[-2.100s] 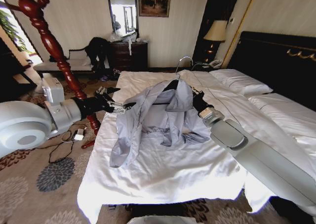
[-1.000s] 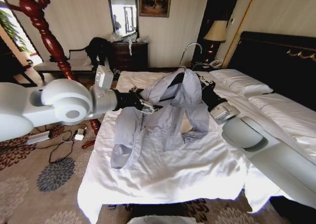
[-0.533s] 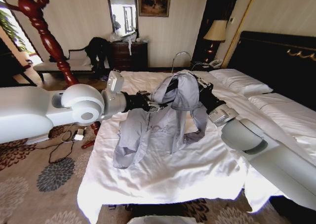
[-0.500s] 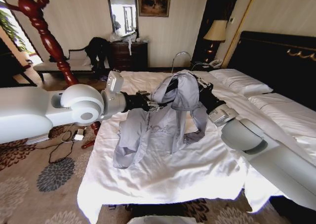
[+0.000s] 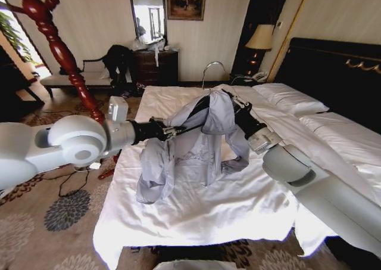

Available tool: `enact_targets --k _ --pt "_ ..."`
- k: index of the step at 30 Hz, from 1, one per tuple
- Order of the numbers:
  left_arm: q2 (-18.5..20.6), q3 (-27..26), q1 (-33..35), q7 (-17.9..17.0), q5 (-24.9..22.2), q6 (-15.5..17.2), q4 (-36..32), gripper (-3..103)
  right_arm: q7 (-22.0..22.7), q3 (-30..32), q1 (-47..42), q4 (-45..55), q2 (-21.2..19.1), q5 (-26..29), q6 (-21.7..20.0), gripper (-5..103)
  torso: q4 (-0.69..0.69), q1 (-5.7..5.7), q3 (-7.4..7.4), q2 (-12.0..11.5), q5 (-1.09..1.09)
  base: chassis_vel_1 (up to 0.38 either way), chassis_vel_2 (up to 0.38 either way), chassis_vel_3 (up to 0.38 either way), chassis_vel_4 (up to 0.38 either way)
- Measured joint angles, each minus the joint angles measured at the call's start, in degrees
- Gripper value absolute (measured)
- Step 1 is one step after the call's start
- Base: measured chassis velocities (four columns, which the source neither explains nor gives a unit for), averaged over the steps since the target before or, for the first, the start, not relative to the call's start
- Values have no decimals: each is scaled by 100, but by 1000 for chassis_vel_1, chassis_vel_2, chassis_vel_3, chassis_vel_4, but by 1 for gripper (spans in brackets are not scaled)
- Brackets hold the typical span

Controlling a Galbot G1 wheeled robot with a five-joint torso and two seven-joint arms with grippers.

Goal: Pick up the clothes from the bed and hang them on the clothes hanger.

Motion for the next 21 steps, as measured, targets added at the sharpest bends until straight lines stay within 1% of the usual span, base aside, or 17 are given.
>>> enact_targets --k 2,6,7,8,10,13,15,19,20,21 --pt "-59 46 -72 2 -7 0 -19 21 -41 -17 40 102 6 33 -99 25 -4 0 0 0 -1 0 0 0 0" --pt "-72 55 -71 -16 -32 23 -20 21 -77 -23 38 210 -5 42 -168 24 -4 0 0 0 1 0 0 0 0" --pt "-79 57 -69 -67 -42 28 -12 21 -144 -15 -5 299 -43 42 -164 29 -4 0 0 0 0 0 0 0 0" --pt "-79 57 -69 -67 -42 28 -12 21 -144 -15 -5 299 -43 42 -164 29 -4 0 0 0 0 0 0 0 0" --pt "-84 41 -56 -123 -46 28 4 19 -216 -1 -61 333 -89 59 -137 40 -4 0 0 0 -1 0 0 0 0" --pt "-86 -3 -31 -148 -46 15 42 19 -253 8 -91 354 -110 148 -101 56 -4 0 0 0 1 0 0 0 0" --pt "-91 -5 -33 -152 -45 12 49 19 -265 13 -91 354 -115 161 -88 56 -4 0 1 0 1 0 0 0 0" --pt "-199 -7 -112 -185 -37 2 109 19 -296 71 -247 357 -164 217 -12 78 -3 0 0 0 0 0 0 0 0" --pt "-199 -7 -112 -185 -37 2 109 19 -296 71 -247 357 -164 217 -12 78 -3 0 0 0 0 0 0 0 0" --pt "-273 0 -153 -212 -38 1 121 19 -293 118 -364 354 -173 248 14 83 -3 0 0 0 0 0 0 0 0"
